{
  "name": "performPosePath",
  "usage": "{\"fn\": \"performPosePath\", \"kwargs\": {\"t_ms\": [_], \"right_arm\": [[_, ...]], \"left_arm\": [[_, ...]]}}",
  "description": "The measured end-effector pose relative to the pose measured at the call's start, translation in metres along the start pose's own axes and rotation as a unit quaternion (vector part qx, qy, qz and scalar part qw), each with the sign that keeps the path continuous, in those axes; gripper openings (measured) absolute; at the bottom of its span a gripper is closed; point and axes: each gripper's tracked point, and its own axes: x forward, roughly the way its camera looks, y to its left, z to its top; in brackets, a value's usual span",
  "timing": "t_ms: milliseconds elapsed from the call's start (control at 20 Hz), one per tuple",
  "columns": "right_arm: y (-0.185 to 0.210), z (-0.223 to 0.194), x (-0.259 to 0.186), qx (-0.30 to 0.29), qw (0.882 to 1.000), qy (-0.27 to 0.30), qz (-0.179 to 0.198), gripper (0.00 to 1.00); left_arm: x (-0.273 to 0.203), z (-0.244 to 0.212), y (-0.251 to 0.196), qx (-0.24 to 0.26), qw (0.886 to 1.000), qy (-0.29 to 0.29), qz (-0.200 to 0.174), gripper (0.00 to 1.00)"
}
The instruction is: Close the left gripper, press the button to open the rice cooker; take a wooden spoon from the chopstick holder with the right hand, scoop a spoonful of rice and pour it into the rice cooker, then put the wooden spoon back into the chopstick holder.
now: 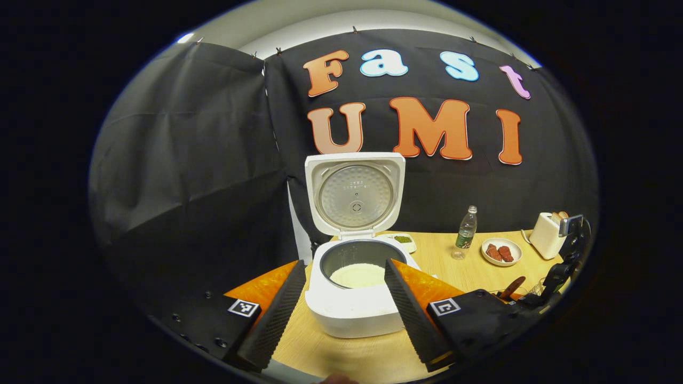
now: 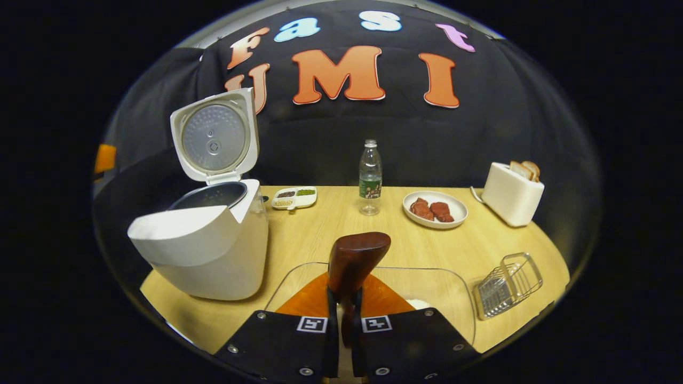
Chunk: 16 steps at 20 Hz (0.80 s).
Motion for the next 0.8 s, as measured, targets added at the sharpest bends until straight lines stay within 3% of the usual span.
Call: {"fn": "performPosePath", "kwargs": {"t_ms": [150,400,650,800], "right_arm": [[0.0,-0.004,0.011,0.102,0.994,0.037,0.011,0.1],[-0.011,-0.008,0.018,0.237,0.969,0.073,0.022,0.09],[-0.024,-0.01,0.016,0.313,0.944,0.085,0.057,0.09],[-0.038,-0.003,0.007,0.365,0.923,0.081,0.085,0.09]], "left_arm": [[0.007,-0.005,0.005,-0.011,1.0,0.01,-0.004,0.97],[0.02,-0.015,0.011,-0.02,0.999,0.027,-0.008,0.97],[0.027,-0.016,0.005,-0.018,0.999,0.031,-0.023,0.97],[0.029,-0.013,-0.007,-0.016,0.999,0.029,-0.036,1.0]]}}
